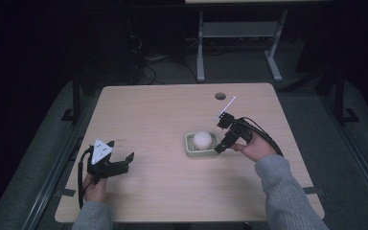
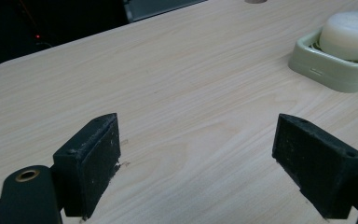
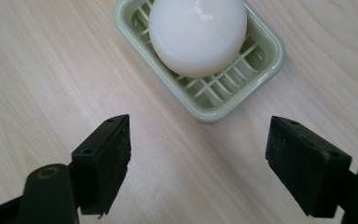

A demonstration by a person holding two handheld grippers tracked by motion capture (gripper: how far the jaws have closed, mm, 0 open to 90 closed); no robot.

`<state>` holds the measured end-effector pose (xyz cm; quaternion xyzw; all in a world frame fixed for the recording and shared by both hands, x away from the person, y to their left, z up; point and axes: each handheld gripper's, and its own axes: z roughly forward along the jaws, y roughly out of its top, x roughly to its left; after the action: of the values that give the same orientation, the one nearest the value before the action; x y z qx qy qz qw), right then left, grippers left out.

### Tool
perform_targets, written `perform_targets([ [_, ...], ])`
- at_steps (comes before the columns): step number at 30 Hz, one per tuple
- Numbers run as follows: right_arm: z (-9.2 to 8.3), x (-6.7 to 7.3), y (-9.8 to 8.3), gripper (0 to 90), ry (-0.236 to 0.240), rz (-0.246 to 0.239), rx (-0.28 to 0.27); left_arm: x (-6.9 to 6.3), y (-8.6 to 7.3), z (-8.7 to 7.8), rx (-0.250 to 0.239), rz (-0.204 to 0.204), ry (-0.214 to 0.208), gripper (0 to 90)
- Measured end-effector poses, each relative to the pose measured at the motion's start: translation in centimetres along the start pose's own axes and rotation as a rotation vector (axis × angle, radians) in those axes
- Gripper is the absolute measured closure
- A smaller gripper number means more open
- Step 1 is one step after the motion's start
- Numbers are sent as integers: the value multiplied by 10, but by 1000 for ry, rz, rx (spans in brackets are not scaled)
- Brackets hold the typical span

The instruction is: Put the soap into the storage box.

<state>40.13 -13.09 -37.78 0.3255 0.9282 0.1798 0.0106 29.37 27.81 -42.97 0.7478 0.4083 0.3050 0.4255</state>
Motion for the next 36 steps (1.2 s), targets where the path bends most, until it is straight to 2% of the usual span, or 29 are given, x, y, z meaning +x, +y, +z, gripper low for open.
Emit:
perform_targets([
  [11, -2, 0, -10, 217, 0, 2, -6, 0, 0, 0, -1, 2, 1, 149],
  [18, -2, -2, -24, 217, 1, 27, -13, 0, 0, 0, 0, 3, 2, 148],
  [36, -3, -4, -48, 221, 9, 54, -25, 0, 0, 0, 2, 8, 3, 148],
])
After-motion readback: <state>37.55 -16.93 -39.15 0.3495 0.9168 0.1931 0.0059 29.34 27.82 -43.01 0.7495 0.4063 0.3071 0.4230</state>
